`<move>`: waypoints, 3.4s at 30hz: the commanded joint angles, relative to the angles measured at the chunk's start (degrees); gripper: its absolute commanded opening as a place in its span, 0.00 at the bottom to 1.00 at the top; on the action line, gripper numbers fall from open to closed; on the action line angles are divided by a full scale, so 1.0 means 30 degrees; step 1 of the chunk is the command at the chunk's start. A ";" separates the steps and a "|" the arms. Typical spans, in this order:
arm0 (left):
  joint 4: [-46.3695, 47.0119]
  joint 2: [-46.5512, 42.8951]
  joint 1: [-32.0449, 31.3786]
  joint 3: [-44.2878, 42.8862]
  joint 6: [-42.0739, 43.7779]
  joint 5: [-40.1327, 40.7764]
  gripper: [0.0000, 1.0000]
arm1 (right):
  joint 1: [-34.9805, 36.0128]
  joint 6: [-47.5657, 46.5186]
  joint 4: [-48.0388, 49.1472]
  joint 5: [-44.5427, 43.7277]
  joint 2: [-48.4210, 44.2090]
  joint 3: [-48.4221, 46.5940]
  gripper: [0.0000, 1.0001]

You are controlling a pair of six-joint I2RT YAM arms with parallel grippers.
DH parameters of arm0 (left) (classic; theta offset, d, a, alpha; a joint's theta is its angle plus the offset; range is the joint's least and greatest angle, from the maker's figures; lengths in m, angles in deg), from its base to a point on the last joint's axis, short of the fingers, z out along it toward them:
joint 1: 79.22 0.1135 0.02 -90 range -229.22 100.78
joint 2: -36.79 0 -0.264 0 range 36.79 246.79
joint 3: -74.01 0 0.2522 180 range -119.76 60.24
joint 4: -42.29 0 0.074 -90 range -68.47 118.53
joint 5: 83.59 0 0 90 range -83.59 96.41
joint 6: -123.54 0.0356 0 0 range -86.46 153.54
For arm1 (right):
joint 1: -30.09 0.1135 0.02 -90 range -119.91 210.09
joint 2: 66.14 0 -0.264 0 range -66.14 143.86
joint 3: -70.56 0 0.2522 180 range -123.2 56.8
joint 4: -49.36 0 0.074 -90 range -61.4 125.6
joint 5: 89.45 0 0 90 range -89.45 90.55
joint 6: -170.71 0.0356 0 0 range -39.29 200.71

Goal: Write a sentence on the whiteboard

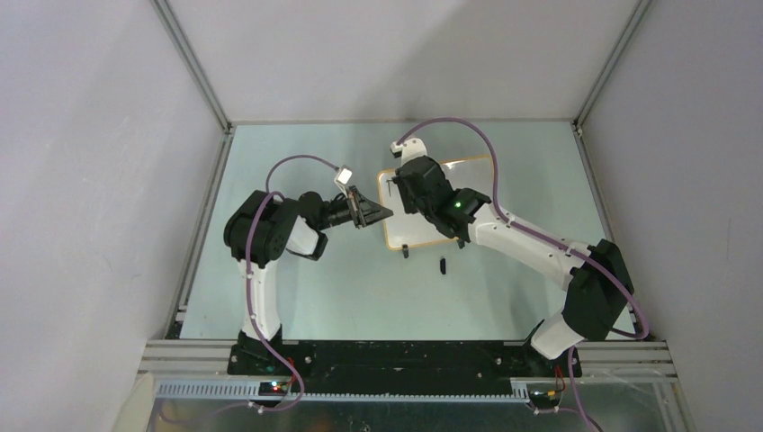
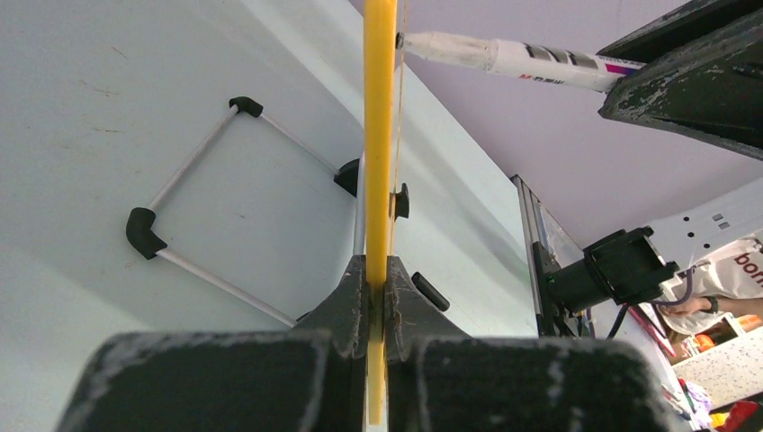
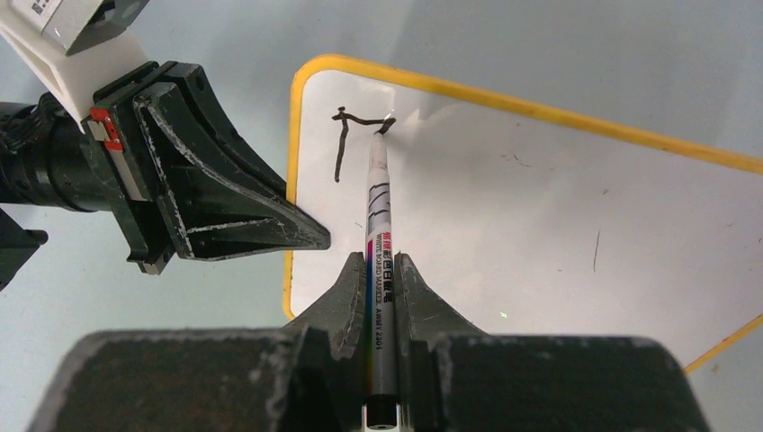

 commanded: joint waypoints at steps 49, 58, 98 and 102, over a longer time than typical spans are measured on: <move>0.0960 -0.0345 -0.0170 0.0063 0.0263 -0.0866 0.00 | -0.0133 0.0091 -0.1343 0.0385 -0.0803 0.0847 0.00; 0.0959 -0.0364 -0.0185 0.0070 0.0263 -0.0874 0.00 | 0.0246 -0.0191 -0.0709 0.1369 -0.0544 0.0911 0.00; 0.0959 -0.0407 -0.0190 0.0092 0.0322 -0.0835 0.00 | -0.1003 -0.0143 0.1012 0.1906 -0.3697 0.2749 0.00; 0.0959 -0.0394 -0.0190 0.0094 0.0322 -0.0848 0.00 | -0.1149 -0.0101 0.1271 0.1668 -0.3660 0.2915 0.00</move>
